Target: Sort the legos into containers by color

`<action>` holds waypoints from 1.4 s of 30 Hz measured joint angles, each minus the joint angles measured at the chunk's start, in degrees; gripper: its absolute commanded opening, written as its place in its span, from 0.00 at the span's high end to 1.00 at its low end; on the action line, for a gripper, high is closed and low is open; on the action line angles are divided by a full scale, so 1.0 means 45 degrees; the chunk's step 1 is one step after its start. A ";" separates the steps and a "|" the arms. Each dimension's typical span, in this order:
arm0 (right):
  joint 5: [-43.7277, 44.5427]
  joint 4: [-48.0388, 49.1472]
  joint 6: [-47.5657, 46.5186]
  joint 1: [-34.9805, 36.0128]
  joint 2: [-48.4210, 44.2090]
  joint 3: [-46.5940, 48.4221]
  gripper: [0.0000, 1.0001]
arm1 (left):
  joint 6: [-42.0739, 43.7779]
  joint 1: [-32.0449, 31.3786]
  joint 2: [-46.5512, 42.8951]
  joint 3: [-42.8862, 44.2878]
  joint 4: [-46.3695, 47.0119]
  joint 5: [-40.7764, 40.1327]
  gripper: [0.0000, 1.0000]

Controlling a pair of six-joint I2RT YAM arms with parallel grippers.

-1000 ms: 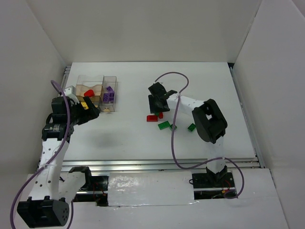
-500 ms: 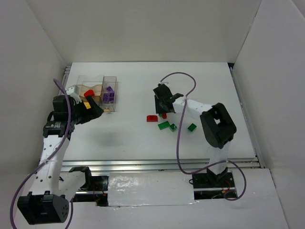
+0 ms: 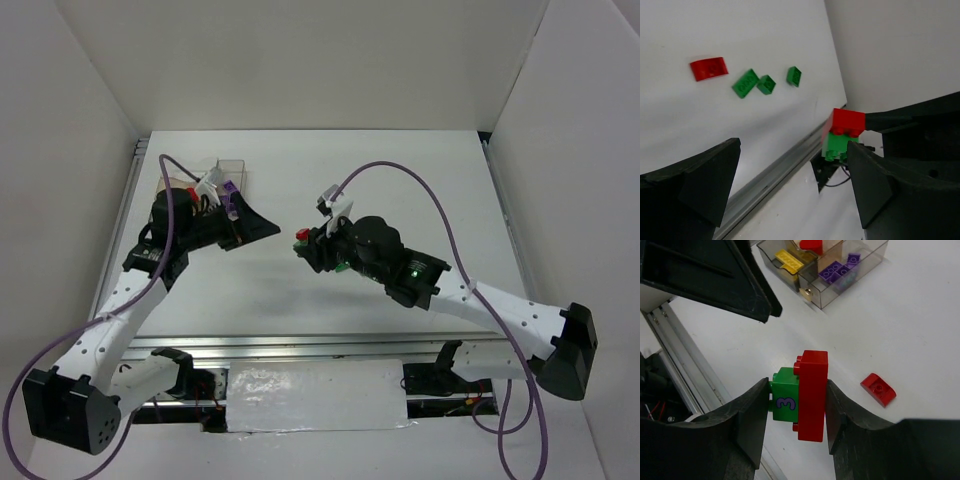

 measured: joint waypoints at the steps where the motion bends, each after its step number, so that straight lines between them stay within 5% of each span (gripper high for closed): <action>1: 0.0010 0.0039 -0.0087 0.0126 -0.0146 -0.0078 1.00 | -0.0228 -0.0277 0.0005 0.0000 0.0175 0.0112 0.00; 18: 0.1112 0.0189 -0.0403 0.1632 -0.0029 -0.0015 1.00 | -0.1826 -0.2992 0.0316 -0.0782 0.2633 0.0389 0.16; 23: 0.1375 0.0044 -0.0384 0.1642 0.0199 0.0063 1.00 | -0.2098 -0.3279 0.0316 -0.1180 0.3167 0.0544 0.51; 27: 0.1535 -0.0223 -0.0408 0.1666 0.0287 0.0374 1.00 | -0.2152 -0.3342 0.0330 -0.1253 0.3478 0.0393 0.94; 31: 0.1530 -0.0355 -0.0374 0.1666 0.0287 0.0418 0.97 | -0.2118 -0.3347 0.0413 -0.1253 0.3599 0.0442 1.00; 32: 0.1511 -0.0379 -0.0350 0.1666 0.0287 0.0418 0.93 | -0.2113 -0.3351 0.0423 -0.1253 0.3614 0.0442 1.00; 35: 0.1462 -0.0384 -0.0335 0.1661 0.0287 0.0418 0.01 | -0.2064 -0.3351 0.0427 -0.1258 0.3643 0.0427 1.00; 42: 0.0573 -0.0364 0.0316 0.1452 0.0282 0.0418 0.00 | -0.1073 -0.3711 -0.0194 -0.1234 0.3395 0.0282 1.00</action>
